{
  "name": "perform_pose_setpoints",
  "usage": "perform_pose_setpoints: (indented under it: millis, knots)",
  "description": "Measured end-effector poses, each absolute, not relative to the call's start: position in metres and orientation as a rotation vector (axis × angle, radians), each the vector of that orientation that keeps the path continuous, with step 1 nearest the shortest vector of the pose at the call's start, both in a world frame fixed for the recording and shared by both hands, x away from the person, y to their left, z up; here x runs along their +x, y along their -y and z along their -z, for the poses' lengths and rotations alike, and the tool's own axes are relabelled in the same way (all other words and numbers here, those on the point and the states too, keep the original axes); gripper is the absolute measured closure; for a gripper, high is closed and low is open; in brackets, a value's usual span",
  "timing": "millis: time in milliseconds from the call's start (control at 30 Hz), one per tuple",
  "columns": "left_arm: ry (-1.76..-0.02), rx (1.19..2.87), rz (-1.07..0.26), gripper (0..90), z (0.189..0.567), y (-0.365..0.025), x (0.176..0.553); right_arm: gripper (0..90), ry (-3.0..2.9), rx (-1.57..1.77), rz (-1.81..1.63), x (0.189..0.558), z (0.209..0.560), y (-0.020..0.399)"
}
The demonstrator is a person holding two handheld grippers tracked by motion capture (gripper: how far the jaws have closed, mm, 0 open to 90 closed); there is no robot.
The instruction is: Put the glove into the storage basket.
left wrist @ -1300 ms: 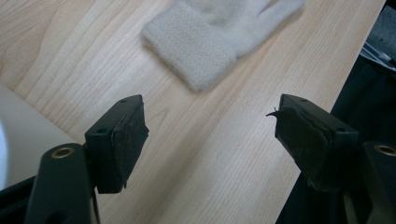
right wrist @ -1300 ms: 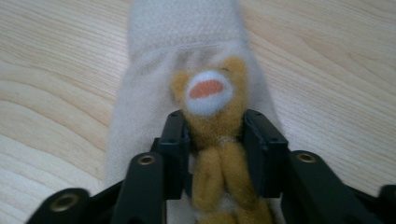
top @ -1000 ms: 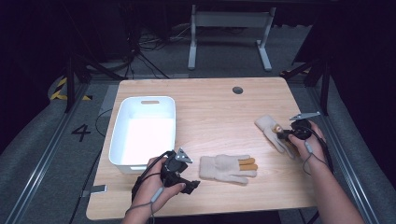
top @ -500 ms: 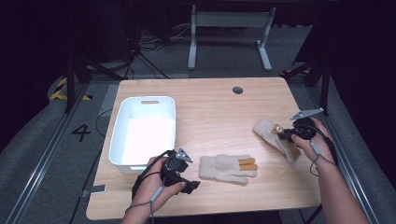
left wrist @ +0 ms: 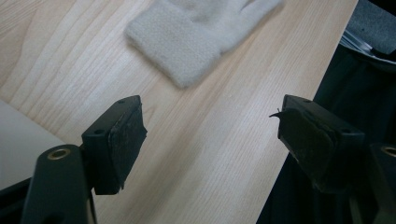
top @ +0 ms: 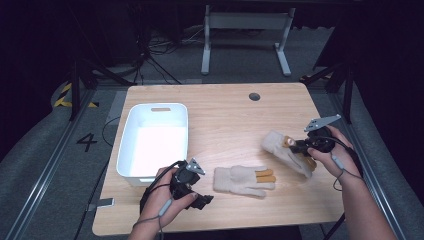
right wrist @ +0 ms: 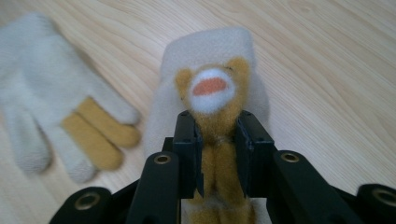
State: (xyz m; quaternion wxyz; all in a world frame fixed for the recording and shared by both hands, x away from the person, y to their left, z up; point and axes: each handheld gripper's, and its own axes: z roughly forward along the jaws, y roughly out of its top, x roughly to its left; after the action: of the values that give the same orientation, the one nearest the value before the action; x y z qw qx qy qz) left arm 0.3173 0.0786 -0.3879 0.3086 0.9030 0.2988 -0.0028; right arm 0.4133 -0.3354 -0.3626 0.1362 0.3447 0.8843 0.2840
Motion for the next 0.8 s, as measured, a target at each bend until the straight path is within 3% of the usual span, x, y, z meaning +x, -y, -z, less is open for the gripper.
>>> perform_pose_setpoints:
  millis: [800]
  knots:
    - [-0.785, 2.397, 0.004, 23.2, 0.389, -0.078, 0.313, 72.7, -2.764, 0.535, -1.039, 0.387, 0.351, 0.268]
